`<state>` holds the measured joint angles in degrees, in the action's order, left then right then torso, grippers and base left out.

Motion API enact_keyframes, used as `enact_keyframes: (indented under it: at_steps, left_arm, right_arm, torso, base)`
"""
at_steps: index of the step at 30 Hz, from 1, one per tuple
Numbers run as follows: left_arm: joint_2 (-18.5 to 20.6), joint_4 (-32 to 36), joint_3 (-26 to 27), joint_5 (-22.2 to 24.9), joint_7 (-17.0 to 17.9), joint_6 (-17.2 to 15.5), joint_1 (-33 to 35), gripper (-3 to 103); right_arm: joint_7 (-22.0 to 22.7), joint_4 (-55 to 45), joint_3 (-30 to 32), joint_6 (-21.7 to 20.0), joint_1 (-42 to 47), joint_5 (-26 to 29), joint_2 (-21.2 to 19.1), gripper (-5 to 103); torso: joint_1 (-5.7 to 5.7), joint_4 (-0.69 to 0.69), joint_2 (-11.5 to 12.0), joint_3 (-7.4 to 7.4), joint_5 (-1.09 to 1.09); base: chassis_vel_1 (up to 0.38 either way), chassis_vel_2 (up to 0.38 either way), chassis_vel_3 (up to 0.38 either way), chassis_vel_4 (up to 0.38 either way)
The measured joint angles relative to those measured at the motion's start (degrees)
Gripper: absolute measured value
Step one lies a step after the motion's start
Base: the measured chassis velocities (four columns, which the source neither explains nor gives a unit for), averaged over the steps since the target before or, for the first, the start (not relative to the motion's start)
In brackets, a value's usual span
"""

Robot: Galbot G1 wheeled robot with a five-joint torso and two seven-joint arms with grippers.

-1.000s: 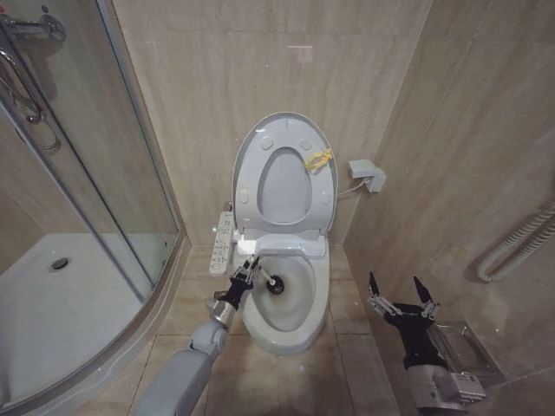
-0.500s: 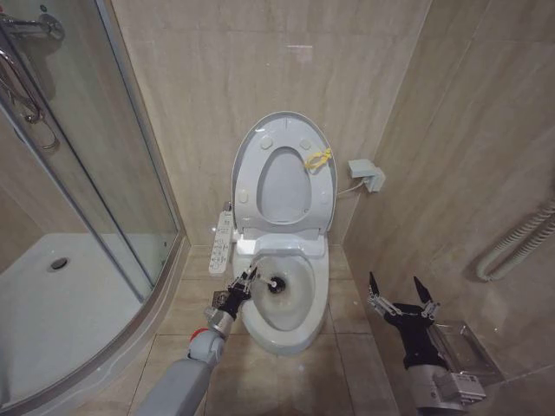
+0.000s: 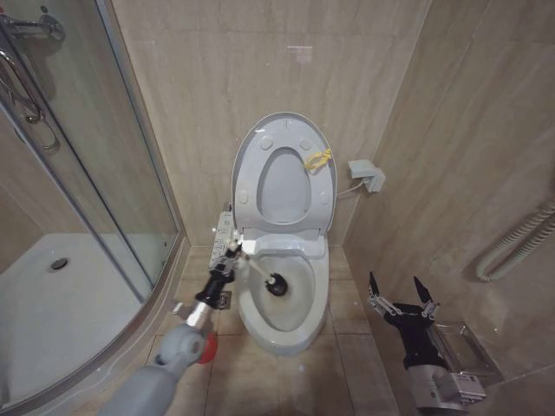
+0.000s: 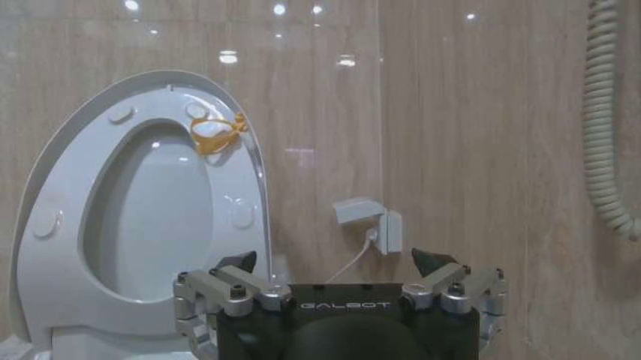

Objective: Open the toilet lid, clean the toilet bowl with a toilet brush, close the toilet lid, and flush.

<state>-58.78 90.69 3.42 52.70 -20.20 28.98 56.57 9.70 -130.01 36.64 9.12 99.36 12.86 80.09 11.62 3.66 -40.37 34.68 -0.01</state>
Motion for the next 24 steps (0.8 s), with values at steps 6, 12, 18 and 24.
enact_keyframes:
  at_steps: [6, 12, 18, 24]
  left_arm:
    - [3.57, 2.98, 2.9, -0.3, -2.97, 1.04, 5.08, 21]
    - [3.85, 4.67, 3.43, -0.36, -3.05, 1.26, 6.85, 21]
    - [4.79, 6.87, 4.0, -0.09, -3.02, 1.38, 8.07, 21]
    - [5.51, 9.77, 4.74, 0.76, -2.58, 1.39, 8.16, 21]
  right_arm:
    - [0.0, 0.0, 0.0, 0.0, 0.0, 0.0, 0.0, 100]
    - [0.0, 0.0, 0.0, 0.0, 0.0, 0.0, 0.0, 100]
    - [0.0, 0.0, 0.0, 0.0, 0.0, 0.0, 0.0, 100]
    - [0.0, 0.0, 0.0, 0.0, 0.0, 0.0, 0.0, 100]
  torso:
    - [0.0, 0.01, 0.0, 0.0, -0.01]
    - [0.0, 0.02, 0.0, 0.0, 0.0]
    - [0.0, 0.01, 0.0, 0.0, 0.01]
    - [0.0, 0.01, 0.0, 0.01, 0.01]
  base:
    - [0.0, 0.0, 0.0, 0.0]
    - [0.0, 0.0, 0.0, 0.0]
    - [0.0, 0.0, 0.0, 0.0]
    - [0.0, 0.0, 0.0, 0.0]
